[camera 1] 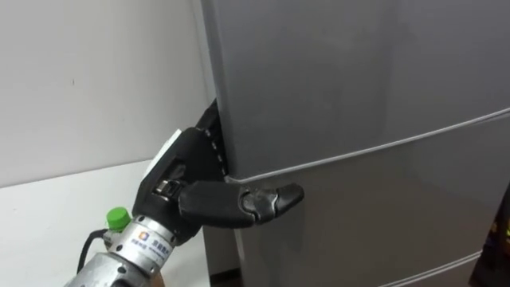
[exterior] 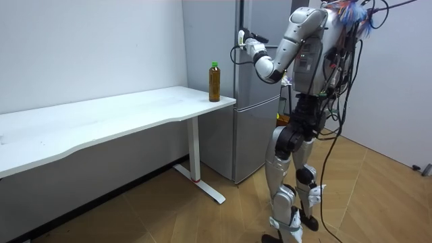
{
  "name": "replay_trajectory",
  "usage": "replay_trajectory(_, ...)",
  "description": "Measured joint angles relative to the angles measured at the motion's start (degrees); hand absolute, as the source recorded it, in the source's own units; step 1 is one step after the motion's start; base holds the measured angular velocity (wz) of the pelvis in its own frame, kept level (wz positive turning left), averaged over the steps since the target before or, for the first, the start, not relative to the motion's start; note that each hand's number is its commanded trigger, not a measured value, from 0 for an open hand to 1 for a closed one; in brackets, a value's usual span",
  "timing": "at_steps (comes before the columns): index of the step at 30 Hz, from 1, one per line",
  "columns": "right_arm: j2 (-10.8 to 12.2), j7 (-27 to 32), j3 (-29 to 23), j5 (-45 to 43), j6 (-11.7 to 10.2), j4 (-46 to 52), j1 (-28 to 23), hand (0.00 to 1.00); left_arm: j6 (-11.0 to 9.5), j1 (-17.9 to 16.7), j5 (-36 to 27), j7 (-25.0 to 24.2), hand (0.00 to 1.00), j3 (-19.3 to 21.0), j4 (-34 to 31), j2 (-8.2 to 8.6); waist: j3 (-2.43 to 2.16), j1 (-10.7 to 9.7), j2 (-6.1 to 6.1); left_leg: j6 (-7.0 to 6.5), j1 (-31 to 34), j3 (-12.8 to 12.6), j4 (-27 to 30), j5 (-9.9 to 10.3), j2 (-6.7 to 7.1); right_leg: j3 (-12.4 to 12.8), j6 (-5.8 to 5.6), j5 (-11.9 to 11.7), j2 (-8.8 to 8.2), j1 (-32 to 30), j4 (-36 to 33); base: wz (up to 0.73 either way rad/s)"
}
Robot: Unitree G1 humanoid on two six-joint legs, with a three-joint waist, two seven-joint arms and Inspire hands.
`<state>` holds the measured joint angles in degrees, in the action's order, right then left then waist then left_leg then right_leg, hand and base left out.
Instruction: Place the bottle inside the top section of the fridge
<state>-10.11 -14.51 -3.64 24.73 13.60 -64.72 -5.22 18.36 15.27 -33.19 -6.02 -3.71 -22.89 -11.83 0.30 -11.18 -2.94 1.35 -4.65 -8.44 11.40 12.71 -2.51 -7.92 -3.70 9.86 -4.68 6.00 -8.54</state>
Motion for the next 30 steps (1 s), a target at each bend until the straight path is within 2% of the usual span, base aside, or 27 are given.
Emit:
replay_trajectory(1,0.04,0.00,0.00,0.00,0.00,-0.07,-0.01,0.00,0.00,0.00,0.00,-0.30,0.04,0.00,0.00,0.00,-0.04,0.07,0.07,0.00,0.00,0.00,0.00,0.00,0.00,0.00,0.00,0.00,0.00,0.00,0.00,0.00)
replay_trajectory(2,0.05,0.00,0.00,0.00,0.00,-0.09,-0.01,0.00,0.00,0.00,0.00,-0.45,0.15,0.00,0.00,0.00,-0.06,0.12,0.09,0.00,0.00,0.00,0.00,0.00,0.00,-0.01,0.00,0.00,0.00,0.01,0.00,0.00)
replay_trajectory(3,0.09,0.00,0.00,0.00,0.00,-0.10,-0.01,0.00,0.00,0.00,0.00,-0.75,0.38,0.00,0.00,0.00,-0.10,0.18,0.16,0.00,0.00,0.00,0.00,0.00,0.00,-0.02,0.00,0.00,0.00,0.01,0.00,0.00)
replay_trajectory(4,0.12,0.00,0.00,0.00,0.00,-0.12,-0.01,0.00,0.00,0.00,0.00,-0.93,0.50,-0.04,0.00,0.00,-0.17,0.22,0.22,0.00,0.00,0.00,0.00,0.00,0.00,-0.03,0.00,0.00,0.00,0.02,0.00,0.00)
replay_trajectory(7,0.20,0.00,0.00,0.00,0.01,-0.12,-0.10,0.00,0.01,-0.03,0.01,-0.86,0.59,0.07,0.01,0.00,-0.24,0.34,0.46,0.00,0.00,0.01,0.00,0.00,0.00,-0.05,0.00,0.00,0.00,0.10,-0.01,0.00)
replay_trajectory(11,0.20,0.03,0.08,-0.01,0.00,-0.34,0.02,0.00,0.01,-0.26,0.01,-0.02,0.57,0.71,0.01,-0.01,-0.23,0.65,0.59,0.00,0.05,0.00,-0.03,0.00,0.00,-0.04,0.00,0.00,0.00,0.10,-0.02,0.00)
replay_trajectory(14,0.18,0.09,0.17,0.05,-0.01,-0.34,0.02,0.00,-0.03,-0.26,-1.44,0.36,0.51,0.48,-0.20,0.01,-0.25,0.65,0.56,0.00,0.18,-0.05,-0.03,0.00,0.00,0.00,0.00,0.00,0.00,0.01,-0.02,0.00)
replay_trajectory(16,0.12,0.11,0.26,0.45,-0.04,-0.34,-0.13,0.00,-0.03,-0.72,-3.85,0.03,0.42,-0.60,-0.51,-0.26,-0.24,0.65,0.57,0.00,0.21,-0.07,-0.02,0.00,0.00,0.04,0.00,-0.01,0.00,0.11,-0.07,0.00)
replay_trajectory(19,0.09,0.10,0.39,1.32,-0.49,-0.26,-0.53,0.00,-0.06,-1.60,-5.00,0.51,0.14,-1.21,-0.92,0.40,-0.25,0.64,0.56,0.00,0.17,-0.09,0.00,0.00,0.00,0.10,0.01,-0.01,0.00,0.14,-0.09,0.00)
replay_trajectory(21,-0.03,0.02,0.39,1.41,-0.53,-0.26,-0.58,0.00,-0.06,-1.60,-5.00,0.54,0.06,-1.23,-0.91,0.29,-0.26,0.63,0.51,0.00,0.17,-0.11,0.03,0.00,0.00,0.13,0.01,-0.01,0.00,0.15,-0.09,0.00)
replay_trajectory(24,-0.16,-0.04,0.64,1.55,-0.64,-0.25,-0.64,0.00,-0.07,-1.61,-5.00,0.27,0.00,-1.52,-0.92,-0.12,-0.26,0.64,0.51,0.00,0.17,-0.13,0.13,0.00,0.00,0.21,0.03,-0.02,0.00,0.19,-0.13,0.00)
replay_trajectory(30,-0.48,-0.10,1.42,1.77,-1.28,-0.23,-0.66,0.00,-0.07,-1.61,-5.00,0.13,0.00,-1.66,-0.92,-0.35,-0.29,0.65,0.47,0.00,0.18,-0.13,0.30,0.00,0.00,0.22,0.04,-0.03,0.00,0.29,-0.15,0.00)
